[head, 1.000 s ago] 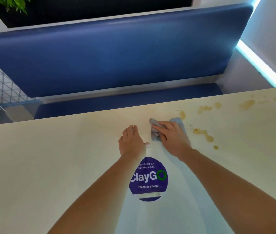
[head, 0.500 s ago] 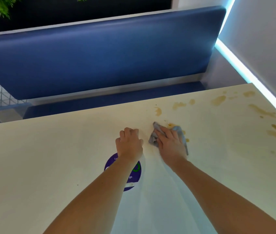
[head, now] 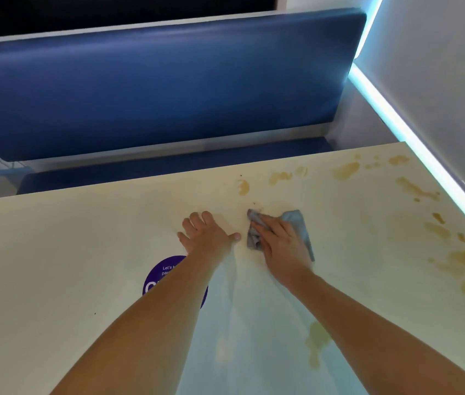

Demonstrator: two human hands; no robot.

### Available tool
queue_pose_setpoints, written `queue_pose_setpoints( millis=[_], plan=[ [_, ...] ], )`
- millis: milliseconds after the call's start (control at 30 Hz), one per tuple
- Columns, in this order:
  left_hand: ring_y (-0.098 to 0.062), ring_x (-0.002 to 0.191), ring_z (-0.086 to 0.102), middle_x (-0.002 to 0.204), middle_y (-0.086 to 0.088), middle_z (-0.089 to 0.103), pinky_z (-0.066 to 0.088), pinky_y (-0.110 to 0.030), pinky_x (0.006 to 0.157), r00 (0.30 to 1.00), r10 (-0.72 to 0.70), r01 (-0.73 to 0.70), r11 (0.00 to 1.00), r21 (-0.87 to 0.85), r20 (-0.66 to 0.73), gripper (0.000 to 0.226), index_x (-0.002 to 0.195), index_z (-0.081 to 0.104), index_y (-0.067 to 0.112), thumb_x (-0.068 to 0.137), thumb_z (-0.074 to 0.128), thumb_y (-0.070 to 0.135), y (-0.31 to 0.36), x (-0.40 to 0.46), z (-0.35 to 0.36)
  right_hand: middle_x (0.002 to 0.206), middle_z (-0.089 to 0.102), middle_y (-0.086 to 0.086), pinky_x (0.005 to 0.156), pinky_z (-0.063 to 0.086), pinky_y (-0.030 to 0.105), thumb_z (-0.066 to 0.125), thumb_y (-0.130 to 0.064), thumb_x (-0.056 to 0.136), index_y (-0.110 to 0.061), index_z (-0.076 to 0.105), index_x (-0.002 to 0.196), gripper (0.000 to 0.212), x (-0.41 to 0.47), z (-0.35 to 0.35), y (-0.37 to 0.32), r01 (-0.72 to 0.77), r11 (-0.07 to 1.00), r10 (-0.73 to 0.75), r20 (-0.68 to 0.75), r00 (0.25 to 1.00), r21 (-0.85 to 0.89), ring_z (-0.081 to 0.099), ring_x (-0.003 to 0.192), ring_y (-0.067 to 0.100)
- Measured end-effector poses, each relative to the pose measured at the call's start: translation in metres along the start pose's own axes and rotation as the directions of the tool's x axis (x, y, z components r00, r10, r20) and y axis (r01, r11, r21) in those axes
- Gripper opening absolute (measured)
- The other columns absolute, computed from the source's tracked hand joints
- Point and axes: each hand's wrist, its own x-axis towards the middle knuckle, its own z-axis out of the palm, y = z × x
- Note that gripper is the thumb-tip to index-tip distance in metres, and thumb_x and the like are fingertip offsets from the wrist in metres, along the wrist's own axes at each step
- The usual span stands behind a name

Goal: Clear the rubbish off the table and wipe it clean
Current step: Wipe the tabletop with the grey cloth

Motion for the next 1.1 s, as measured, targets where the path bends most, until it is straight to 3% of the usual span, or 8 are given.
queue_pose_setpoints(
  millis=[67,200,300,467,633,833,1033,1100],
  plan=[
    [-0.031,0.138,0.017,0.148,-0.01,0.017,0.02,-0.048,0.115,1.0,-0.011,0.011,1.0,0.004,0.008,0.094,0.147,0.013,0.012,0.083,0.054,0.068,0.004,0.002,-0.002,0.145,0.043,-0.008,0.098,0.041,0.033,0.029,-0.029,0.098,-0.033,0.044,0.144,0.049,0.007,-0.003,0.015,0.042,0.998,-0.042,-0.004,0.999,-0.041,0.044,0.125,0.021],
    [-0.03,0.134,0.022,0.145,-0.01,0.022,0.026,-0.048,0.112,1.0,-0.013,0.013,1.0,0.001,-0.002,0.091,0.144,0.019,0.012,0.082,0.056,0.068,0.004,0.005,-0.003,0.155,0.024,-0.012,0.108,0.03,0.031,0.037,-0.016,0.099,-0.035,0.02,0.153,0.059,0.052,-0.014,0.022,-0.088,0.99,0.091,0.025,0.996,-0.108,0.029,0.132,0.019],
    [-0.031,0.134,0.023,0.144,-0.011,0.023,0.028,-0.047,0.111,0.999,-0.032,0.032,0.999,0.008,0.002,0.093,0.144,0.018,0.011,0.082,0.059,0.067,0.005,0.004,-0.004,0.154,0.028,-0.011,0.105,0.033,0.031,0.037,-0.019,0.1,-0.034,0.025,0.152,0.055,0.05,-0.01,0.008,-0.088,0.992,0.092,0.046,0.995,-0.09,0.028,0.134,0.018],
    [-0.03,0.133,0.025,0.144,-0.01,0.023,0.03,-0.047,0.11,0.998,-0.062,0.062,0.998,-0.014,0.019,0.097,0.145,0.017,0.01,0.08,0.064,0.064,0.011,0.006,-0.008,0.144,0.048,-0.009,0.108,0.035,0.036,0.023,-0.03,0.097,-0.032,0.049,0.141,0.051,0.023,-0.005,0.028,0.184,0.982,-0.182,0.049,0.982,-0.032,0.043,0.132,0.02],
    [-0.031,0.133,0.025,0.142,-0.011,0.024,0.03,-0.048,0.111,0.998,-0.059,0.059,0.998,-0.023,0.003,0.097,0.144,0.017,0.009,0.08,0.064,0.064,0.01,0.007,-0.007,0.152,0.033,-0.014,0.105,0.035,0.032,0.036,-0.022,0.101,-0.037,0.036,0.148,0.049,0.065,-0.015,0.022,-0.09,0.995,0.09,-0.006,0.996,-0.052,0.031,0.135,0.017],
    [-0.029,0.131,0.026,0.142,-0.01,0.024,0.032,-0.044,0.108,0.999,-0.047,0.047,0.999,0.013,-0.008,0.096,0.144,0.017,0.009,0.081,0.06,0.066,0.009,0.005,-0.004,0.14,0.052,-0.01,0.11,0.035,0.037,0.025,-0.031,0.096,-0.031,0.057,0.134,0.05,0.023,0.001,0.013,0.175,0.984,-0.175,-0.011,0.985,0.021,0.044,0.131,0.02],
    [-0.027,0.127,0.029,0.138,-0.008,0.027,0.035,-0.043,0.101,0.999,-0.039,0.04,0.999,0.022,-0.009,0.096,0.142,0.02,0.013,0.077,0.059,0.072,0.004,0.008,-0.005,0.15,0.036,-0.014,0.109,0.025,0.032,0.032,-0.028,0.102,-0.038,0.034,0.149,0.047,0.065,-0.014,0.007,-0.066,0.992,0.066,-0.001,0.998,-0.11,0.031,0.133,0.016],
    [-0.027,0.126,0.029,0.138,-0.008,0.027,0.035,-0.043,0.1,0.999,-0.039,0.04,0.998,0.046,-0.006,0.1,0.142,0.02,0.012,0.074,0.06,0.075,0.004,0.009,-0.008,0.145,0.042,-0.015,0.104,0.026,0.033,0.035,-0.03,0.101,-0.039,0.039,0.146,0.046,0.052,-0.01,-0.002,-0.01,0.994,0.009,-0.013,1.0,-0.111,0.036,0.126,0.016]
  ],
)
